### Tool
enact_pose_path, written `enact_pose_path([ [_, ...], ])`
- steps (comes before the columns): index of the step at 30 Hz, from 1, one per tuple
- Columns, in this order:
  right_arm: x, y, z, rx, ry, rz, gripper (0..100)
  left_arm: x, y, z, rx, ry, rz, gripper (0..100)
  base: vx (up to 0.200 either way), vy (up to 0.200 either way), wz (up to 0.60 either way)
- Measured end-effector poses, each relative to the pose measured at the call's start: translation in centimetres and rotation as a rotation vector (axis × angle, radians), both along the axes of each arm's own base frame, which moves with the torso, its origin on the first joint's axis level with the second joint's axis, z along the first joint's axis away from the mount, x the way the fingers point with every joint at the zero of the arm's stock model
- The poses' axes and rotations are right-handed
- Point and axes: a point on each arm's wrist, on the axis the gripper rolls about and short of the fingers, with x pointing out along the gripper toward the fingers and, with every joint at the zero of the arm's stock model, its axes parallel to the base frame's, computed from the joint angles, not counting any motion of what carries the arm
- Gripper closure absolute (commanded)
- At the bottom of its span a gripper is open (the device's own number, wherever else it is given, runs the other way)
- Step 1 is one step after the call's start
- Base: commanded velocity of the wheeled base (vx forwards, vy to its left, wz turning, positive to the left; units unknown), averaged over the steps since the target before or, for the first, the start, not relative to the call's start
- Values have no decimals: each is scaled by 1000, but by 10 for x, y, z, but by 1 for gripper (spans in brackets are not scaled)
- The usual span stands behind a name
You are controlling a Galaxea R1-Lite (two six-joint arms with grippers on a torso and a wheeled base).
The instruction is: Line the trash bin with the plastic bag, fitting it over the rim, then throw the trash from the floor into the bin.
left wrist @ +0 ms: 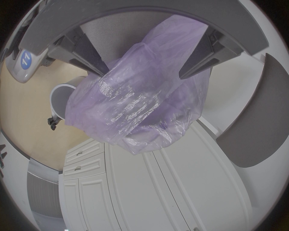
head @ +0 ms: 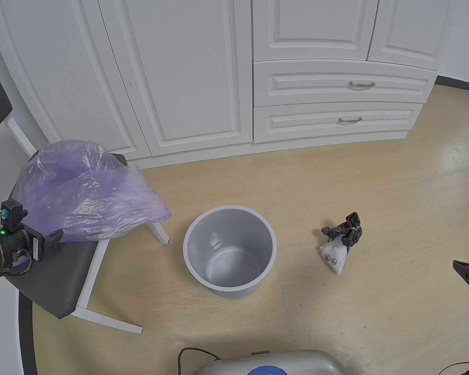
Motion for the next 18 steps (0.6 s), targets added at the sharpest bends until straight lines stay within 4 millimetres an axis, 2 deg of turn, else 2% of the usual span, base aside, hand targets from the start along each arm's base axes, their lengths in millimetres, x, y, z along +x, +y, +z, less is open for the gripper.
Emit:
enact_pose_path([
  [5,0,0,-1,0,2,0,0,4,1,2,-4,3,2,0,0,0,0],
  [18,0,0,-2,1,7,0,0,18,4,23,-11,-68,11,0,0,0,0],
])
